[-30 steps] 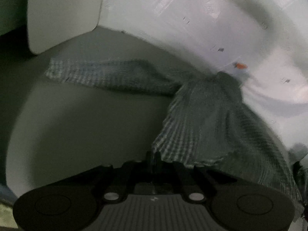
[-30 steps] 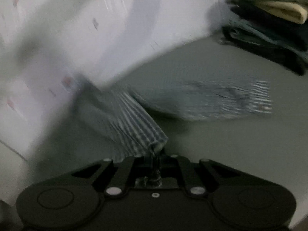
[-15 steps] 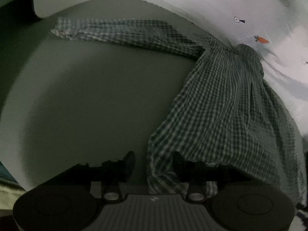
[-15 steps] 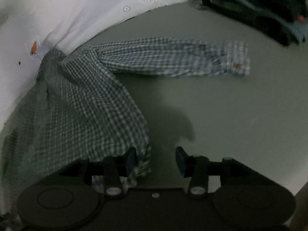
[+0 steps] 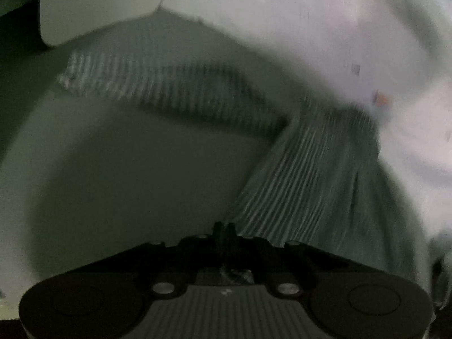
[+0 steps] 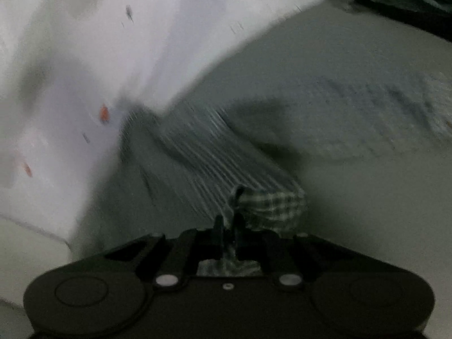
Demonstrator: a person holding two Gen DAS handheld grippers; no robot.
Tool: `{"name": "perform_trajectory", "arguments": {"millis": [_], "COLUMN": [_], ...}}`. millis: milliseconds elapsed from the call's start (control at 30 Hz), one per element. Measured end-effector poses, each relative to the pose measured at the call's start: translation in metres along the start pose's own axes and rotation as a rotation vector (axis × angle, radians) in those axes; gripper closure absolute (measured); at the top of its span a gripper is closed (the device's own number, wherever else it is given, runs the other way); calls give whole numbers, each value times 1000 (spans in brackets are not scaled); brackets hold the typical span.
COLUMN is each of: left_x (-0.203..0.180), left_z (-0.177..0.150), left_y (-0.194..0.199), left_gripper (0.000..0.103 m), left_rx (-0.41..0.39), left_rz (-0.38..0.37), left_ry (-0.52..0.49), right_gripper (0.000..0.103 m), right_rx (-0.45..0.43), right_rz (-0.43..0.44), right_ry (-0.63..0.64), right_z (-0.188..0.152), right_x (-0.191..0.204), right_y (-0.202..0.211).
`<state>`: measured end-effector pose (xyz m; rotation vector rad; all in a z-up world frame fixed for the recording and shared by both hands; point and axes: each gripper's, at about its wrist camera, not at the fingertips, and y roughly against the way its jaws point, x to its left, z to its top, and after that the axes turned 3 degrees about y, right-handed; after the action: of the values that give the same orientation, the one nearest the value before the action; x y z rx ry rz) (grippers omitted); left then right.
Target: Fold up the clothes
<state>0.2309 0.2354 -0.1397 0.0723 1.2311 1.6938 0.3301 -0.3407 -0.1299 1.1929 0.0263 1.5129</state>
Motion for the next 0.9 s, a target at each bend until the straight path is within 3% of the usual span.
{"name": "perform_trajectory", "arguments": {"millis": [67,100,133,233,367,567,767,833,867,900], "left_x": [-8,-13,-17,-24,-23,-7,-5,-6,-6,-5], "left_z": [17,22,26,30,23,16,13,13,13,13], "left_y": [-3,-7,-13,-26,-33,-40,-41,-41,-41,-40], "left_gripper": [102,102,102,102,101,100,97,97,97,97], "left_rx": [-42,-51,-49,-25,2,46,65,65,63,60], "left_rz": [-28,-23,-11,14,28,60,76,79,78,78], "left_ry": [36,32,23,3,-16,-8,-58,-77,-82,-86], "right_gripper": [84,67,64,65,65,71,69,83,101,102], "right_rx": [-84,-96,-108,-93,-43,80,116,120,120,114], "right_rz": [90,85,79,-95,-145,-179,-158,-150,-151,-162], "right_ry": [-58,-69,-79,89,125,65,-18,5,15,13], "right_z": [14,17,21,12,-24,-76,-99,-103,-104,-104], "right_x": [11,16,21,44,41,24,20,24,25,26], "right_y": [-6,-10,-15,-24,-22,-39,-58,-66,-68,-68]}}
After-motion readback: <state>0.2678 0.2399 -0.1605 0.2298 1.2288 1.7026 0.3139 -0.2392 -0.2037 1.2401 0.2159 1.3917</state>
